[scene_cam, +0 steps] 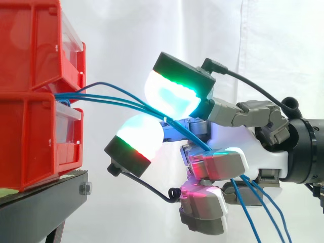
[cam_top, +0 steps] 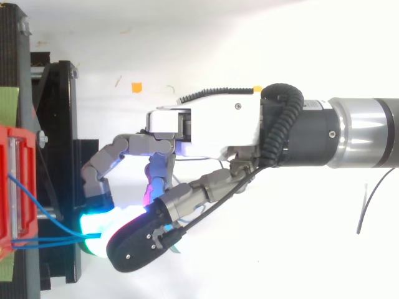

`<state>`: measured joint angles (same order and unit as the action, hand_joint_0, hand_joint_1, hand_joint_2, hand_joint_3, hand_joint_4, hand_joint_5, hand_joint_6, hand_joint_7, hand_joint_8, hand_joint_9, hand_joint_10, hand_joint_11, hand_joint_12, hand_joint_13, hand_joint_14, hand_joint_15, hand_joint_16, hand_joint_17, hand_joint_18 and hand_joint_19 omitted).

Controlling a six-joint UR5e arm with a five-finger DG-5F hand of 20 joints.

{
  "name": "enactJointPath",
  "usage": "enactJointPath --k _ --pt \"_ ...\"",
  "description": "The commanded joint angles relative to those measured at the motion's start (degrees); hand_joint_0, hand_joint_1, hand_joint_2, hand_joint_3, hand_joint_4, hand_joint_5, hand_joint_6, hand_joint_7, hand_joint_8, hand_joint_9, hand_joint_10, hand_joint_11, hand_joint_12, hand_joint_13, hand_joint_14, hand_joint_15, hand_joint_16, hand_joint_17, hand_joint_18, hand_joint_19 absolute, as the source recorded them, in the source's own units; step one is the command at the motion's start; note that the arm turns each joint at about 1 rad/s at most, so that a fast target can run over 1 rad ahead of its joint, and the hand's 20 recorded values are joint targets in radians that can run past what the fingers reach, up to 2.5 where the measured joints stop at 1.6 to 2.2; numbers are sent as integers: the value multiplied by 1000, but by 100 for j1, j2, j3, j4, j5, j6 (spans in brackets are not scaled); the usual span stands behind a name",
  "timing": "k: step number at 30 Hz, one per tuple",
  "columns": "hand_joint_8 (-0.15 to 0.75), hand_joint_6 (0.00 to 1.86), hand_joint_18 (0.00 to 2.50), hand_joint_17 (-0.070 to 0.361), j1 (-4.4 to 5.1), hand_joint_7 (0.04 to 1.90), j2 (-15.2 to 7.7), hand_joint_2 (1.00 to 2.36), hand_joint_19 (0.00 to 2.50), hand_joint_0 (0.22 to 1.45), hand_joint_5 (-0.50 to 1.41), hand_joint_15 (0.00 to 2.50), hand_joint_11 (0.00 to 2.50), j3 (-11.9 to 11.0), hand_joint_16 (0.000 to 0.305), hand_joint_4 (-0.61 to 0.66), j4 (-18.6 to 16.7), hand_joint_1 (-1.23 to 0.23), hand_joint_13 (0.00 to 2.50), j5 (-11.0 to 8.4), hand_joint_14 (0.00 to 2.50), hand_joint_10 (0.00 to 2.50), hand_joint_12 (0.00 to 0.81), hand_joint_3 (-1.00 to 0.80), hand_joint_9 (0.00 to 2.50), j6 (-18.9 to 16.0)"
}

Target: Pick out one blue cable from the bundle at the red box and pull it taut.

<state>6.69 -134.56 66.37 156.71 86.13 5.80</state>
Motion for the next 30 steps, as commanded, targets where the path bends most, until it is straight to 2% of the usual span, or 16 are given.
enactJointPath --k 1,7,13,16,19,23,25,27,30 --pt "311 772 1066 121 -1 1064 0 1015 1036 612 -60 753 774 -2 54 49 0 -601 1305 0 26 27 394 -265 1510 0" --pt "327 812 1098 130 -1 1010 0 1017 1022 602 -81 759 782 -2 58 60 0 -677 1321 0 24 26 409 -199 1500 0" --pt "339 855 1089 137 -1 1056 -9 1018 997 605 -95 754 791 -2 61 85 0 -764 1303 0 25 26 413 -121 1459 0" --pt "332 880 1045 130 -10 1096 0 1022 1000 628 -105 766 809 -2 58 102 8 -829 1272 0 25 24 403 -94 1422 0" --pt "332 880 1014 124 -1 1228 0 1024 998 661 -111 769 829 -2 55 70 8 -878 1251 0 28 27 391 -92 1401 0" --pt "327 894 999 122 -1 1303 -9 1021 985 742 -116 757 828 -2 54 24 8 -926 1234 44 28 25 385 -202 1379 0" --pt "321 900 990 122 -1 1294 0 1016 975 766 -117 758 809 -2 54 0 8 -927 1233 61 27 28 385 -263 1381 0" --pt "320 918 980 122 -1 1253 0 1008 972 801 -117 761 819 -11 54 -51 17 -913 1227 105 28 27 378 -401 1377 0" --pt "315 931 977 120 -19 1283 0 1002 970 819 -113 760 811 -2 53 -111 88 -918 1229 149 26 27 374 -469 1385 18"
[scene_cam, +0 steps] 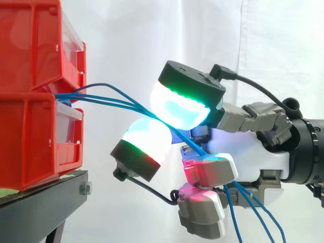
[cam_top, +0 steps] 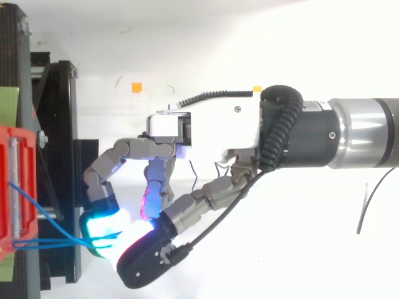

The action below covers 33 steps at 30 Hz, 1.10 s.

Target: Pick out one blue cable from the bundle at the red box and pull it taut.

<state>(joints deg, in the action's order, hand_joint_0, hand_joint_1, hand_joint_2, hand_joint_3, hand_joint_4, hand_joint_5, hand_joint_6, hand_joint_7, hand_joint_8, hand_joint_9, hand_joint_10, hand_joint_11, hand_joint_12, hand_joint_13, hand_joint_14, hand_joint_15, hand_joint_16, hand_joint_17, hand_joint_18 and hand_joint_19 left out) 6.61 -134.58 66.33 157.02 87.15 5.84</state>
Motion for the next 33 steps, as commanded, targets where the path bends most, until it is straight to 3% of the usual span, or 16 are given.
enactJointPath --k 1,9,17,24,33 --pt "316 933 976 119 -29 1286 2 1002 971 822 -112 759 802 3 53 -120 110 -918 1229 65 26 25 375 -479 1388 31" --pt "315 939 1005 118 -81 1311 46 1000 951 798 -97 759 807 -59 53 -125 418 -905 1251 65 27 26 372 -500 1420 356" --pt "314 941 1014 117 -134 1243 186 1000 962 755 -97 756 805 -68 52 -100 470 -906 1256 65 28 29 371 -500 1425 778" --pt "304 945 1014 118 -143 1103 195 1000 955 732 -94 765 815 -147 52 -101 479 -944 1253 65 29 28 375 -500 1420 892" --pt "275 937 977 114 -169 1133 195 1000 908 752 -105 748 807 -252 51 -96 620 -990 1215 65 28 27 365 -500 1346 954"
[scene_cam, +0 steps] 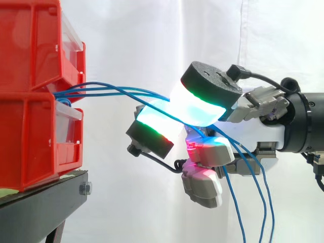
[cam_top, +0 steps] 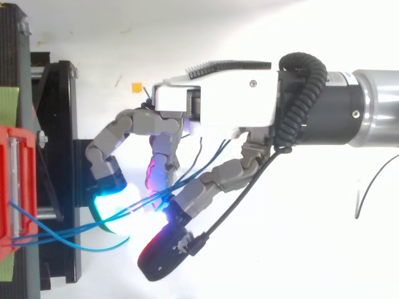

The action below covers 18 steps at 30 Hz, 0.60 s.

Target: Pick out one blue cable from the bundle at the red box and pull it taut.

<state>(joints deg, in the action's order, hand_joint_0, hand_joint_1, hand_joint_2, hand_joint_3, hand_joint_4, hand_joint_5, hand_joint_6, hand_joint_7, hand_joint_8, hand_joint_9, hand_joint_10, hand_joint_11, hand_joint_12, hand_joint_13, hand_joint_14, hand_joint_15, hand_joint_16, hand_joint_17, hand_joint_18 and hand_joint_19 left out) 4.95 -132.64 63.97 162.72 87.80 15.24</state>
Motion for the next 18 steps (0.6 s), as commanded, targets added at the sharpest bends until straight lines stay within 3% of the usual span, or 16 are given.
enactJointPath --k 1,11,18 --pt "264 939 970 114 -3 1126 1 1000 901 756 -109 742 793 -17 50 -100 49 -991 1195 0 28 27 357 -500 1328 14" --pt "183 954 830 114 -3 905 -8 1000 797 804 -180 626 705 -17 51 -60 49 -970 938 0 25 24 343 -500 1008 14" --pt "221 944 851 115 -3 895 1 1000 869 624 -172 661 711 -25 51 -37 49 -996 962 0 24 24 336 -500 1070 23"
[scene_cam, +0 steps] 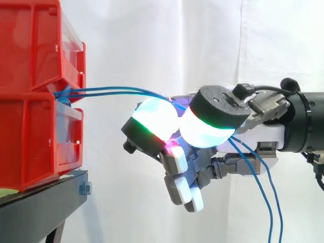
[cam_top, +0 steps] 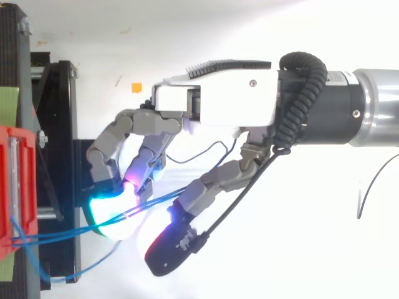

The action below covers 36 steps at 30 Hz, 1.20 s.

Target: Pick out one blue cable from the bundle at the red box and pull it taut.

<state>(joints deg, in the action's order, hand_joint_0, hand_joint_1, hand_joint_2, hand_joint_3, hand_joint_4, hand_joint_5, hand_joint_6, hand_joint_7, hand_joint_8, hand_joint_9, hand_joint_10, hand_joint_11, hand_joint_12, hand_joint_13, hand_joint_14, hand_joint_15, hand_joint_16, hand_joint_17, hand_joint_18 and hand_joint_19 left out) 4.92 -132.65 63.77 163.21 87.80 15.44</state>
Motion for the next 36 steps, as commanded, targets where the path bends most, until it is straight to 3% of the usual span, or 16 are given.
enactJointPath --k 1,7,11,18,21,24,30,36 --pt "221 941 851 115 0 904 2 1000 867 615 -168 661 719 -5 51 -37 -9 -990 962 0 26 23 336 -500 1074 3" --pt "259 901 926 126 0 919 2 1000 906 504 -134 667 697 4 56 -23 -26 -867 1039 0 25 23 364 -500 1161 12" --pt "268 885 975 131 0 855 2 1000 928 483 -123 674 683 4 58 -37 -26 -710 1100 0 23 23 370 -500 1250 12" --pt "260 832 990 127 0 904 -6 1000 951 508 -109 686 684 4 57 -81 -26 -536 1145 0 25 22 371 -500 1315 12" --pt "253 819 950 116 0 936 2 1000 986 580 -107 706 694 -5 52 -114 -26 -464 1137 0 24 26 354 -500 1332 12" --pt "250 806 942 115 0 979 2 1001 1000 626 -97 713 712 -5 51 -97 -26 -498 1149 0 27 27 350 -479 1332 12" --pt "293 832 973 125 0 1045 -6 1018 984 608 -102 705 714 4 55 -16 -26 -581 1165 0 24 26 371 -206 1342 12" --pt "323 861 1023 140 9 1025 2 1016 942 600 -106 693 710 4 62 36 -26 -681 1174 0 24 26 392 -108 1340 12"
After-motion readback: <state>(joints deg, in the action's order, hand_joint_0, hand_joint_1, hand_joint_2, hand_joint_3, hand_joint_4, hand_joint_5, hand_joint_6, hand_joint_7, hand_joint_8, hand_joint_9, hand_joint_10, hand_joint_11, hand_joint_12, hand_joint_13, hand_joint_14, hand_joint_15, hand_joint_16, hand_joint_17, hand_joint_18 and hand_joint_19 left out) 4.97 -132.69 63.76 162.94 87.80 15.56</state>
